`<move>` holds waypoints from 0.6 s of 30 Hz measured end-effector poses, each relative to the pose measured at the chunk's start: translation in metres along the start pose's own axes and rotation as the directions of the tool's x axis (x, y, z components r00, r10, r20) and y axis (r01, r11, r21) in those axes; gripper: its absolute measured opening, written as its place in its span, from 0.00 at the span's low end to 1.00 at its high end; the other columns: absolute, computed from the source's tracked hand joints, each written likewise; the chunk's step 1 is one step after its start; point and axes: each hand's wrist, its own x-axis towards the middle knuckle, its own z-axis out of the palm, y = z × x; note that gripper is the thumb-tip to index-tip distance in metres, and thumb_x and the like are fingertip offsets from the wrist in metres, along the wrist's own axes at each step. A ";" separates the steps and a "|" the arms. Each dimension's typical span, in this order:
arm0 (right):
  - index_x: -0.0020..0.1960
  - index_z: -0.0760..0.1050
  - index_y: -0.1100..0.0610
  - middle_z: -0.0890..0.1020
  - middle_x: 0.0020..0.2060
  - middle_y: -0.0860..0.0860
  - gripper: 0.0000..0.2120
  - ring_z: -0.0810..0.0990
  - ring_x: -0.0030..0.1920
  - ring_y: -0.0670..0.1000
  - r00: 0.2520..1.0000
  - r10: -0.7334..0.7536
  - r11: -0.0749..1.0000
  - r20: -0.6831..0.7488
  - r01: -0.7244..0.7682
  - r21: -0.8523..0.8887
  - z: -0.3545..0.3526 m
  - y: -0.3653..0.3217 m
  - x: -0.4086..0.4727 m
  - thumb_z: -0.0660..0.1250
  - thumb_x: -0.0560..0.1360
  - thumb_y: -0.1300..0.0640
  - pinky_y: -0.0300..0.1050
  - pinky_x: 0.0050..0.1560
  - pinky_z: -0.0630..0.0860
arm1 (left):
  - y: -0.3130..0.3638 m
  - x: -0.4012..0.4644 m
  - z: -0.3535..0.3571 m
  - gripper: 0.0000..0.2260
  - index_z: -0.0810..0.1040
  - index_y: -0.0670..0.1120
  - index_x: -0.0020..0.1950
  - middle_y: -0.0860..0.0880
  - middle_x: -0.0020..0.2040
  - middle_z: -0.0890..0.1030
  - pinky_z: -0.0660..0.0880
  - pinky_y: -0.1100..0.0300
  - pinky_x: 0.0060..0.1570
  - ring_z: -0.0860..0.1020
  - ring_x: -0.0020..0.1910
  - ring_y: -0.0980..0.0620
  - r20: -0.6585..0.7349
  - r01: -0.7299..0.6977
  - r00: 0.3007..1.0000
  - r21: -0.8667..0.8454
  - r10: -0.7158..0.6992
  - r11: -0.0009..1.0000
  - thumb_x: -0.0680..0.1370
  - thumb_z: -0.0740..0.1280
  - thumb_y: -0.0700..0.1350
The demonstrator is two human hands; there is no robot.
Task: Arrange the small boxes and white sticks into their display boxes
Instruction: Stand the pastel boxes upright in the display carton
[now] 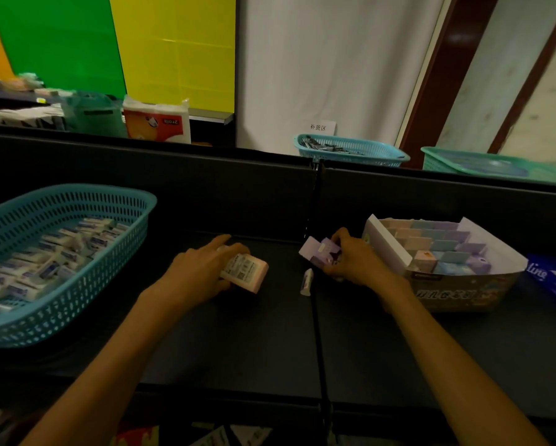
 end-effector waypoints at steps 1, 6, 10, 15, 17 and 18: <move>0.63 0.63 0.49 0.74 0.52 0.47 0.27 0.79 0.44 0.47 1.000 -0.002 1.000 -0.012 0.002 0.017 -0.001 -0.001 -0.002 0.73 0.70 0.53 0.44 0.46 0.80 | 0.001 0.001 0.000 0.30 0.57 0.65 0.70 0.53 0.75 0.54 0.69 0.43 0.63 0.65 0.70 0.45 0.005 -0.020 1.000 -0.005 0.020 1.000 0.74 0.69 0.51; 0.58 0.62 0.48 0.75 0.53 0.49 0.25 0.76 0.41 0.43 0.999 -0.023 0.998 -0.047 0.026 0.060 -0.005 -0.003 -0.012 0.74 0.70 0.53 0.34 0.38 0.73 | 0.010 0.004 0.003 0.28 0.65 0.62 0.66 0.53 0.72 0.59 0.68 0.45 0.66 0.62 0.70 0.48 0.067 -0.068 0.994 -0.183 0.081 0.981 0.72 0.70 0.43; 0.63 0.63 0.50 0.75 0.59 0.51 0.29 0.76 0.54 0.49 0.997 -0.040 0.996 -0.071 0.045 0.080 -0.004 -0.005 -0.018 0.75 0.68 0.52 0.43 0.51 0.76 | 0.018 0.002 0.007 0.29 0.67 0.60 0.67 0.52 0.74 0.55 0.64 0.45 0.69 0.56 0.73 0.45 0.141 -0.050 0.987 -0.199 0.079 0.979 0.72 0.69 0.37; 0.67 0.64 0.51 0.71 0.64 0.51 0.33 0.72 0.63 0.52 0.996 -0.056 0.997 -0.068 0.060 0.058 -0.003 -0.004 -0.026 0.76 0.67 0.48 0.49 0.63 0.72 | 0.027 -0.003 0.005 0.32 0.63 0.62 0.70 0.52 0.76 0.52 0.61 0.42 0.70 0.51 0.75 0.43 0.184 0.038 0.983 -0.282 0.015 0.959 0.73 0.67 0.37; 0.67 0.65 0.51 0.71 0.63 0.51 0.33 0.72 0.62 0.52 0.995 -0.067 0.995 -0.073 0.072 0.065 -0.002 -0.003 -0.030 0.76 0.67 0.48 0.48 0.62 0.72 | 0.029 -0.003 0.007 0.29 0.61 0.60 0.71 0.51 0.75 0.55 0.64 0.44 0.68 0.55 0.73 0.45 0.057 0.072 0.997 -0.247 -0.059 0.966 0.74 0.68 0.45; 0.67 0.65 0.51 0.72 0.63 0.51 0.33 0.72 0.61 0.52 0.995 -0.070 0.995 -0.074 0.075 0.068 -0.002 -0.002 -0.032 0.76 0.67 0.47 0.49 0.62 0.72 | 0.032 -0.003 0.009 0.28 0.60 0.58 0.72 0.50 0.74 0.58 0.65 0.45 0.67 0.58 0.72 0.45 -0.021 0.091 0.995 -0.213 -0.098 0.973 0.75 0.67 0.51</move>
